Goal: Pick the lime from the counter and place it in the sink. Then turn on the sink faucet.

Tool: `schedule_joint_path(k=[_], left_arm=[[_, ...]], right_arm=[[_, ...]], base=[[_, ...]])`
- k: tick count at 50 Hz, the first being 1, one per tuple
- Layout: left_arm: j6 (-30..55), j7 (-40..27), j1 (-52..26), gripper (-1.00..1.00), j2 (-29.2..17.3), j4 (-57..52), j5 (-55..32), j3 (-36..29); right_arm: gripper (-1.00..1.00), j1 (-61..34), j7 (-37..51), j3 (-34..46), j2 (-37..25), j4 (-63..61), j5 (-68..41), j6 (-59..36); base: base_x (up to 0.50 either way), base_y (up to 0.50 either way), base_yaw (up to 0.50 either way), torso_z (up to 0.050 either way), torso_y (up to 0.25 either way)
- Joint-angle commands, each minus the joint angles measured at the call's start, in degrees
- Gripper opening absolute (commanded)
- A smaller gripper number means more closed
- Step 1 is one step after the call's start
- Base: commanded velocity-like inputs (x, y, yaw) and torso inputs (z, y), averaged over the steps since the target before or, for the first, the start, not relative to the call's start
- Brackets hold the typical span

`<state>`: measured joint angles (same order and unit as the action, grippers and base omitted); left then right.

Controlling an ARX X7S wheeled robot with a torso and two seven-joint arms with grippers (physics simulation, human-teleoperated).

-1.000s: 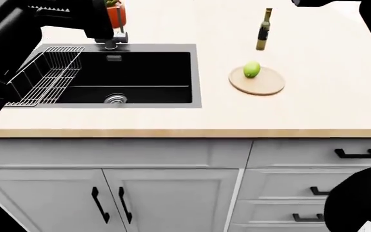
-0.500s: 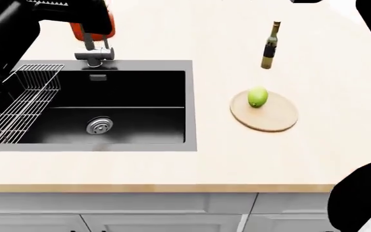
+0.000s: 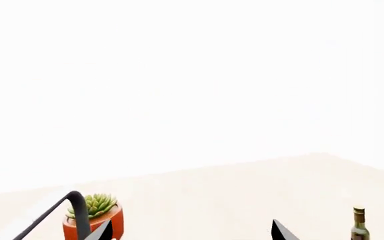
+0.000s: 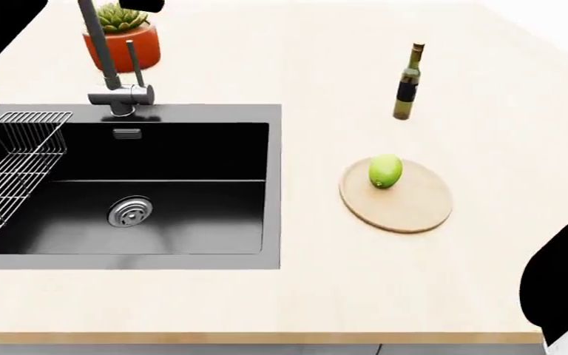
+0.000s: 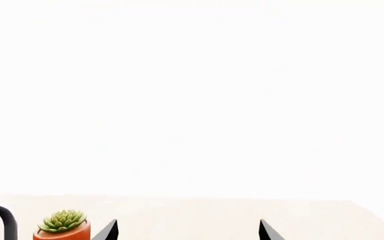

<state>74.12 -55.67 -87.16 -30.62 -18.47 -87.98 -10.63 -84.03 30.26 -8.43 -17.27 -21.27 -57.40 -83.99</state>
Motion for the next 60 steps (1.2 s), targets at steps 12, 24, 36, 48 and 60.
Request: schedule_joint_path(k=[12,24,36,48,60], left_arm=[[-2.0,1.3,1.8,1.0,-1.0,0.2,1.7,-0.4],[-2.5,1.2,2.0,1.0,-1.2,-0.3,1.6,-0.8],[-2.8,0.8,2.5,1.0,-1.6,-0.7,1.1,-0.9],[-3.2,0.9,3.1,1.0,-2.8,-0.8,1.1,-0.8],[-3.6,1.6,3.3,1.0,-2.7,-0.7,1.6,-1.6]], right_arm=[[1.0,0.9,-0.6,2.8,-1.0,2.0,0.1,4.4],[1.0,1.0,-0.5,2.9,-1.4,2.0,-0.5,5.0],[1.0,1.1,-0.1,3.0,-1.6,2.3,-1.2,5.3],[1.0,0.7,0.2,3.2,-2.1,2.6,-1.6,5.8],[1.0,0.4,0.3,4.2,-2.7,3.2,-1.3,6.4]], base=[[0.5,0.0,0.0,0.0,0.0],[0.5,0.0,0.0,0.0,0.001],[0.5,0.0,0.0,0.0,0.002],[0.33,0.0,0.0,0.0,0.0],[0.0,0.14,0.0,0.0,0.0]])
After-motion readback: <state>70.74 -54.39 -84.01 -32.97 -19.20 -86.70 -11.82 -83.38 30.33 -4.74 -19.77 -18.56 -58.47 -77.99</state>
